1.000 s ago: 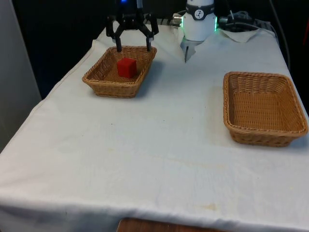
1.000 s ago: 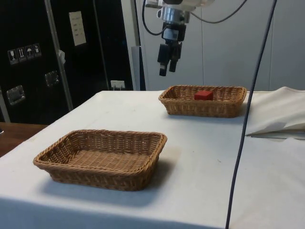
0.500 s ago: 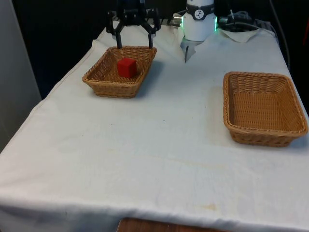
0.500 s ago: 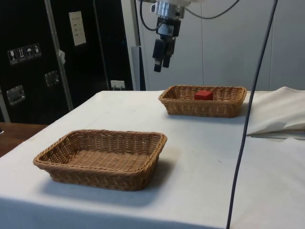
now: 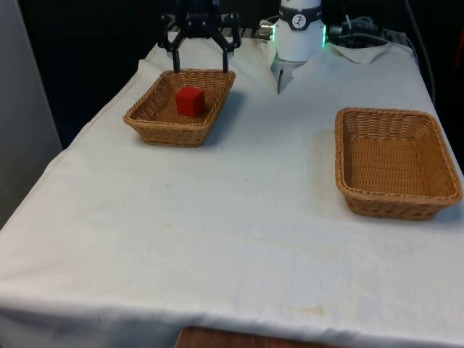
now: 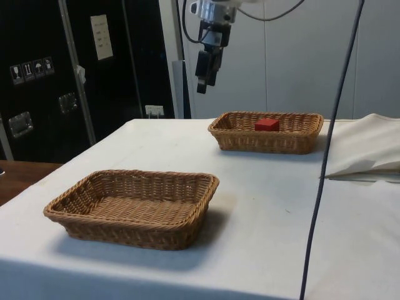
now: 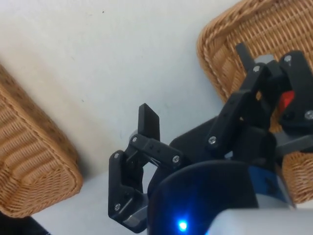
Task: Pick up the red cube and place it into the right basket.
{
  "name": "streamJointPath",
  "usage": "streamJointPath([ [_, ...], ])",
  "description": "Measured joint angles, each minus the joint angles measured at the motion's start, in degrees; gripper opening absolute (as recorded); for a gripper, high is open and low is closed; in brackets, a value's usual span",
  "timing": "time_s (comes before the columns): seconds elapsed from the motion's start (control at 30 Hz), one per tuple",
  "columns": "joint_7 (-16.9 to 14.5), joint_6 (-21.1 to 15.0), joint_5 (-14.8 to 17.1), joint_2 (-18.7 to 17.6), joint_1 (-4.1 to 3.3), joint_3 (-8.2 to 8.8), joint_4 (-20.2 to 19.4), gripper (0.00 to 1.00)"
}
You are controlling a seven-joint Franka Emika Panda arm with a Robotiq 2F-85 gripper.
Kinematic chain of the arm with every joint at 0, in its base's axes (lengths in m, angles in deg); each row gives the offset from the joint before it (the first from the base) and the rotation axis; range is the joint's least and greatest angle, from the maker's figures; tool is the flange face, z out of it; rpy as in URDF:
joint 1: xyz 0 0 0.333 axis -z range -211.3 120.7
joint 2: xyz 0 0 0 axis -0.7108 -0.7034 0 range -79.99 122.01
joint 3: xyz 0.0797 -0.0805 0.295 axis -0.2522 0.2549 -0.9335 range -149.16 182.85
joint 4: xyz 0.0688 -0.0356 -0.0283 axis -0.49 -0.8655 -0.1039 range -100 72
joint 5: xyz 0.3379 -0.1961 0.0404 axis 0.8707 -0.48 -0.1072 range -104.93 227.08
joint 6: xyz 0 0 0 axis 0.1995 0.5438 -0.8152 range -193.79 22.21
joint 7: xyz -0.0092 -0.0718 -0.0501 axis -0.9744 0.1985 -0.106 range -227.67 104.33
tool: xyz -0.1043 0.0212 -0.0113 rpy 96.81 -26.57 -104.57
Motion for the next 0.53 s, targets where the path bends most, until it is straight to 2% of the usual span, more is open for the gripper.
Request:
streamJointPath([
  [0.53, 4.53, -1.6, -5.73, -0.23, 0.0, -1.95, 0.17, 1.0],
])
